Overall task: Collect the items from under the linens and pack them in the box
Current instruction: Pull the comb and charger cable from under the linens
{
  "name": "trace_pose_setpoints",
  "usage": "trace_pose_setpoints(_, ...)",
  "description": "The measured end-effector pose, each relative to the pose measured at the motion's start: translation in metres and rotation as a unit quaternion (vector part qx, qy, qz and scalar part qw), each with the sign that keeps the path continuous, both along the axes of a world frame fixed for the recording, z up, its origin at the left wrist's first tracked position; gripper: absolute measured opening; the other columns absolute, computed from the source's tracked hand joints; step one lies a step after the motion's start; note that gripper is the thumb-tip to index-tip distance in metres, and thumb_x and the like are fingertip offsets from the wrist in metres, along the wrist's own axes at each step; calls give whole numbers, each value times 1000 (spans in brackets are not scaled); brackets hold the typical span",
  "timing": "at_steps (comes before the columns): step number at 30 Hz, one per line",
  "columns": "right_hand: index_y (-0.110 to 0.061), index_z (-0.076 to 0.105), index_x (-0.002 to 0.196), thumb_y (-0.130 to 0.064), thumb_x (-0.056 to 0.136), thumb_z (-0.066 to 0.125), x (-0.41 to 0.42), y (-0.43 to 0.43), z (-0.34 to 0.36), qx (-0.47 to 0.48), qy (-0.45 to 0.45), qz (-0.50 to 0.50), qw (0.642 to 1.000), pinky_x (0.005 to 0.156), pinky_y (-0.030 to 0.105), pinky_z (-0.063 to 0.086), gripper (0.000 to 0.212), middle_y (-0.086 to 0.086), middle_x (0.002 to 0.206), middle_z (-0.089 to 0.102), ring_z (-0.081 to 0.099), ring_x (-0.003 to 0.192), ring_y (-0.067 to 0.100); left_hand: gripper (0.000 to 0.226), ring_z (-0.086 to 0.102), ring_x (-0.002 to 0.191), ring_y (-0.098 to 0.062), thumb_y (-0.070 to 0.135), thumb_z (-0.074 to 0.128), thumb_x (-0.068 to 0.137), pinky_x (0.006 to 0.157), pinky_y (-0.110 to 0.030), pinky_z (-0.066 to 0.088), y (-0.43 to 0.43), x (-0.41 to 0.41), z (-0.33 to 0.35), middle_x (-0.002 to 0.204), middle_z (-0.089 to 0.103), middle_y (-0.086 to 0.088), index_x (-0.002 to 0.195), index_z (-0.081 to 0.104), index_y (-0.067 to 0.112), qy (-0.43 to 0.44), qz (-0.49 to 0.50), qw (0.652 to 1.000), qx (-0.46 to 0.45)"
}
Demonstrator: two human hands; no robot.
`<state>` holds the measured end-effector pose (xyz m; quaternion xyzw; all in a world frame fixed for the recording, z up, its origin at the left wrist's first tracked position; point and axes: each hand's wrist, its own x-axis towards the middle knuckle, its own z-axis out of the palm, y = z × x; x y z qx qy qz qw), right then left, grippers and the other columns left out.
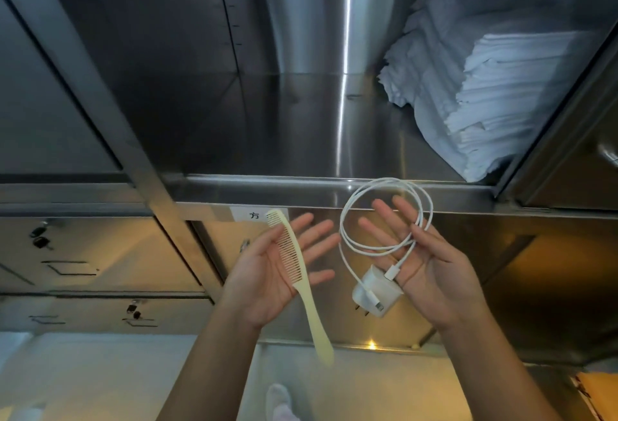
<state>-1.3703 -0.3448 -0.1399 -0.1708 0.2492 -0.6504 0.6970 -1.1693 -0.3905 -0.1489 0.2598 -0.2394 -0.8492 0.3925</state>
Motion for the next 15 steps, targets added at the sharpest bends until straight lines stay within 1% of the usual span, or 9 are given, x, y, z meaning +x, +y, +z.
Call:
trace_pose_setpoints(5,-11,65,114,-13,81,43,21,-80,12,-7,19,-15,1000,75,46,57,39,14,118,65,63,104,34,43,62,107,-29,32,37,89,70,-45,57,-87,19,10,120,63,-14,124,51,11,-4,-33,999,-11)
trace_pose_setpoints(8,-9,70,106,-11,82,42,38,-131,24,-27,32,-14,999,81,49,54,37,15,120,64,62,106,35,40,63,105,-29,32,33,93,66,-44,57,-137,37,21,118,65,-13,122,51,11,-4,-33,999,-19)
trace_pose_setpoints(10,-9,69,108,-11,82,42,47,-160,27,-36,39,-5,999,85,51,52,37,15,121,63,61,107,35,39,64,104,-28,32,30,96,66,-43,57,-165,48,26,116,66,-12,121,52,12,-10,-32,999,-21)
trace_pose_setpoints(12,-8,67,110,-11,82,43,54,-183,27,-36,44,1,998,86,52,51,37,15,121,63,61,108,36,39,65,102,-27,32,29,96,67,-44,57,-189,55,27,114,67,-12,120,53,12,-22,-34,999,-20)
trace_pose_setpoints(15,-10,69,108,-10,82,43,61,-210,25,-38,52,10,998,85,51,52,37,16,120,63,60,108,36,38,65,103,-25,32,28,96,74,-47,52,-217,62,28,113,67,-11,118,53,13,-54,-44,997,-25)
